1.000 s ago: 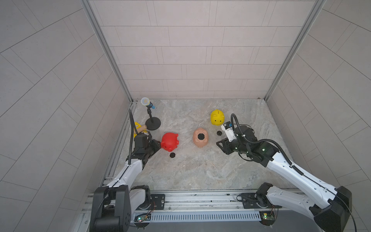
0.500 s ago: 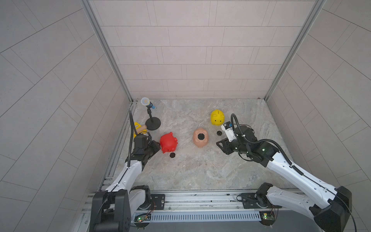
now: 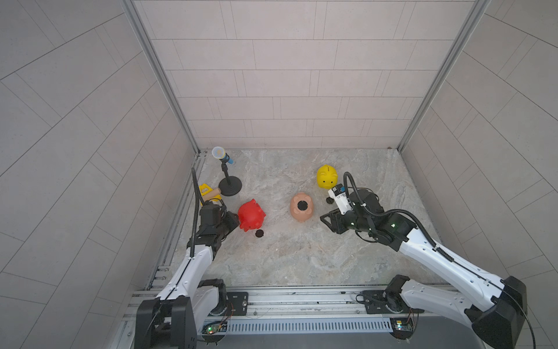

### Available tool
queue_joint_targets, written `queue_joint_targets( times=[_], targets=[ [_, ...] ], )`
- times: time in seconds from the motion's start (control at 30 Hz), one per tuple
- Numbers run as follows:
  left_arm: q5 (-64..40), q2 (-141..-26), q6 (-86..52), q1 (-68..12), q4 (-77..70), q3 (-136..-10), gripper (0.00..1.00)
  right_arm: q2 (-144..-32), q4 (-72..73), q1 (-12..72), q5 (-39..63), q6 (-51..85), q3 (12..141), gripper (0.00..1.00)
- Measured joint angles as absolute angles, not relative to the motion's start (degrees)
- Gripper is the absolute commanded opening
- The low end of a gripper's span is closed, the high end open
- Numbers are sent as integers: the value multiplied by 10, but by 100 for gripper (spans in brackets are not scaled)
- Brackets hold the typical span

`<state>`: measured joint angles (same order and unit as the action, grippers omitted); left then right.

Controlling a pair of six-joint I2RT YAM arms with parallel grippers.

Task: Close piggy banks
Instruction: Turn over the piggy bank at the center of the board.

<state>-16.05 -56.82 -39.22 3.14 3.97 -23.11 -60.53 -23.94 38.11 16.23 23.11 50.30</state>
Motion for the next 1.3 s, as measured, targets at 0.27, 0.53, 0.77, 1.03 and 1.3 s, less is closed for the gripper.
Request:
queue_joint_targets(
  times=[0.27,0.53,0.77,1.03,1.3],
  targets=[
    [-158,-568,-395,31,39,-231,39,-723,-179,458,180,260,566,52],
    [-158,-562,-396,31,39,-228,39,-851,-137,488,196,277,666,55],
    [-158,-551,-396,31,39,-226,40,-954,-115,488,208,294,745,59],
    [-157,-547,-396,31,39,-223,40,-1074,-100,488,231,312,848,60],
    [-158,-547,-396,31,39,-223,40,-1120,-94,487,234,316,866,60]
  ],
)
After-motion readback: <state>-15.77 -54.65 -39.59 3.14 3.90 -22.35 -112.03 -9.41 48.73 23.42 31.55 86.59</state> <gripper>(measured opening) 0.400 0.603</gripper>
